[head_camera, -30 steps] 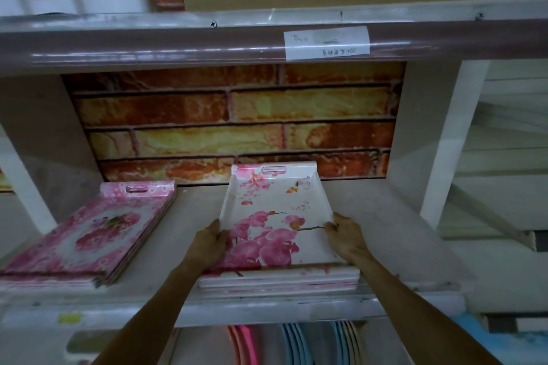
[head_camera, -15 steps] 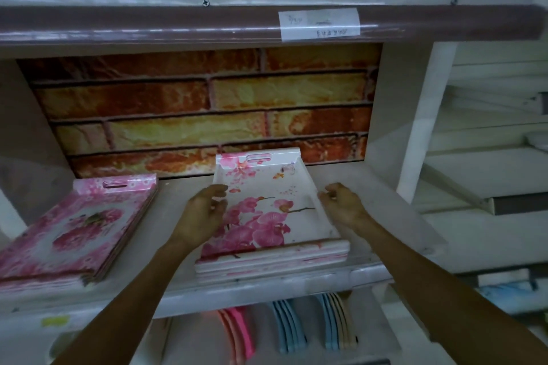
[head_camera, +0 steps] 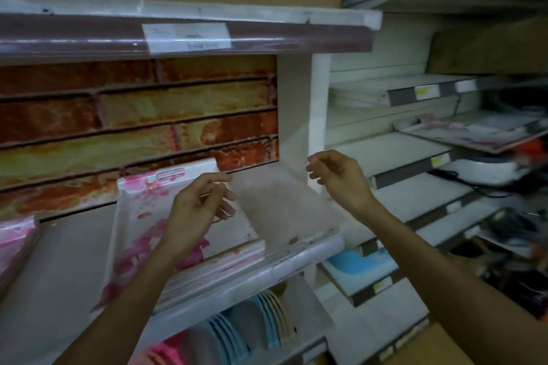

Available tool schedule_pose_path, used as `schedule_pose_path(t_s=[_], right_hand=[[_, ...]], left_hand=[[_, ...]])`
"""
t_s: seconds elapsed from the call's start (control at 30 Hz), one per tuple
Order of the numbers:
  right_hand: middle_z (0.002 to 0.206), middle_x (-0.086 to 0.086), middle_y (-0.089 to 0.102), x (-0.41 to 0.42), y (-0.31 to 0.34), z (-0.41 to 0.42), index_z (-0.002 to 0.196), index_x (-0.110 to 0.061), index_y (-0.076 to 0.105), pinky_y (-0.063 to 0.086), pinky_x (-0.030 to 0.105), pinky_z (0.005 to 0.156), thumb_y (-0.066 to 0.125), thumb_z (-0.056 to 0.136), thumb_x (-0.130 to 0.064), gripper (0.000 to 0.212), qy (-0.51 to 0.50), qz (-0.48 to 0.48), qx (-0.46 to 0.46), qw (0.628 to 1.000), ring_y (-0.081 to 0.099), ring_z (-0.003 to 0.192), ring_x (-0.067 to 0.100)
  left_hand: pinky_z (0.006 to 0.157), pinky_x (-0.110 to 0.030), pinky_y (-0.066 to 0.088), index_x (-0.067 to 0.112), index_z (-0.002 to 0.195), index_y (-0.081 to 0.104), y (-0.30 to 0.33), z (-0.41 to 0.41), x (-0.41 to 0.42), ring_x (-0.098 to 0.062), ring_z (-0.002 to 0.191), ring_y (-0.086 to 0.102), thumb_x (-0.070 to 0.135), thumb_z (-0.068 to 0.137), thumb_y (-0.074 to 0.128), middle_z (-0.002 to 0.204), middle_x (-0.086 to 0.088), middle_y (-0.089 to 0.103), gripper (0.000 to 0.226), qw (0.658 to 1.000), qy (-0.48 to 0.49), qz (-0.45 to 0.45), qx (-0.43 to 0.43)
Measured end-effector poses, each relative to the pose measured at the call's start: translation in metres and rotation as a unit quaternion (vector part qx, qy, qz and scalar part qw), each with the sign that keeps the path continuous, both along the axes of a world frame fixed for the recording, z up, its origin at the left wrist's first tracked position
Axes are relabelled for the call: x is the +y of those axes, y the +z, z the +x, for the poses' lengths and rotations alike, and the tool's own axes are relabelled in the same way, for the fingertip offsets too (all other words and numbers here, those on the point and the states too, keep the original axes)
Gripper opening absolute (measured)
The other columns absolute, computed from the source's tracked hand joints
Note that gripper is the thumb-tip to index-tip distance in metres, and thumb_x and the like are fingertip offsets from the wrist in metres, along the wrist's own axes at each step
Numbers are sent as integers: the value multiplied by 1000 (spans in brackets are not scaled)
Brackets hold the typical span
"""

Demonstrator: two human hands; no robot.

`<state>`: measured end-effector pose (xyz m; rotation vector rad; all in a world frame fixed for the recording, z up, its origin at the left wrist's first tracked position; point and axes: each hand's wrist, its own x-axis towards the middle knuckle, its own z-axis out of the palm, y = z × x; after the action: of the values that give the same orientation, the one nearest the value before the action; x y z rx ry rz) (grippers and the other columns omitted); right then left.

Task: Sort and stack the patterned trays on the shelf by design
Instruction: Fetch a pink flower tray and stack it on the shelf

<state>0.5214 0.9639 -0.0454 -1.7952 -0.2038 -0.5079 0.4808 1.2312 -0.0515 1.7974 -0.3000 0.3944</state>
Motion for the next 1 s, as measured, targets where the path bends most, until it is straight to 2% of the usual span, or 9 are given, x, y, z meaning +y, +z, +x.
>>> schedule_pose_path(t_s=[0.13, 0.3, 0.47, 0.57, 0.7, 0.8, 0.9, 1.0], right_hand=[[86, 0, 74, -68, 13, -18, 97, -12, 69, 57, 32, 77, 60, 93, -23, 15, -55, 1, -24, 998, 71, 77, 13], [86, 1, 74, -167, 21, -38, 99, -12, 69, 58, 36, 77, 59, 94, -25, 17, -101, 6, -40, 994, 71, 79, 18], [88, 3, 74, -269, 29, -59, 103, -9, 67, 56, 28, 76, 57, 96, -24, 19, -131, 3, -54, 990, 71, 81, 15], [86, 2, 74, -325, 32, -67, 99, -10, 67, 57, 33, 79, 57, 96, -24, 18, -146, -2, -55, 988, 70, 81, 15], [82, 1, 74, -386, 35, -75, 94, -15, 68, 56, 33, 76, 57, 95, -22, 13, -164, -3, -55, 985, 69, 78, 16], [85, 2, 74, -425, 34, -75, 98, -12, 67, 55, 29, 73, 56, 96, -21, 15, -169, -1, -46, 985, 69, 78, 14], [86, -1, 73, -461, 28, -70, 102, -11, 67, 57, 32, 77, 55, 96, -22, 16, -181, -5, -38, 983, 69, 78, 12], [84, -2, 73, -492, 19, -63, 100, -12, 66, 57, 34, 75, 55, 96, -21, 15, -193, 11, -31, 981, 69, 76, 12]], left_hand=[[60, -29, 57, 16, 104, 66, 3, 13, -60, -25, 64, 68, 8, 99, 47, 80, -5, 72, 21, 999, -41, 20, -4], [64, -38, 58, 16, 104, 66, 7, 26, -153, -29, 68, 69, 8, 99, 47, 82, -6, 71, 22, 994, -103, 28, -16], [66, -41, 56, 22, 100, 67, 5, 42, -263, -33, 72, 67, 6, 97, 49, 82, -7, 72, 25, 985, -161, 51, -26], [64, -31, 56, 20, 102, 67, 4, 49, -330, -29, 74, 68, 7, 97, 50, 83, -7, 72, 22, 982, -175, 67, -33], [65, -31, 58, 22, 102, 66, -2, 53, -405, -17, 72, 69, 10, 96, 53, 82, -1, 72, 19, 977, -187, 90, -57], [65, -28, 58, 23, 100, 67, -7, 60, -454, -11, 74, 69, 13, 95, 57, 86, 4, 72, 16, 974, -186, 109, -74], [68, -23, 55, 24, 97, 68, -11, 72, -498, -10, 75, 68, 12, 93, 59, 85, 4, 72, 15, 972, -190, 110, -82], [72, -12, 50, 19, 99, 69, -17, 86, -535, -6, 79, 65, 14, 92, 61, 86, 8, 71, 12, 968, -191, 130, -96]])
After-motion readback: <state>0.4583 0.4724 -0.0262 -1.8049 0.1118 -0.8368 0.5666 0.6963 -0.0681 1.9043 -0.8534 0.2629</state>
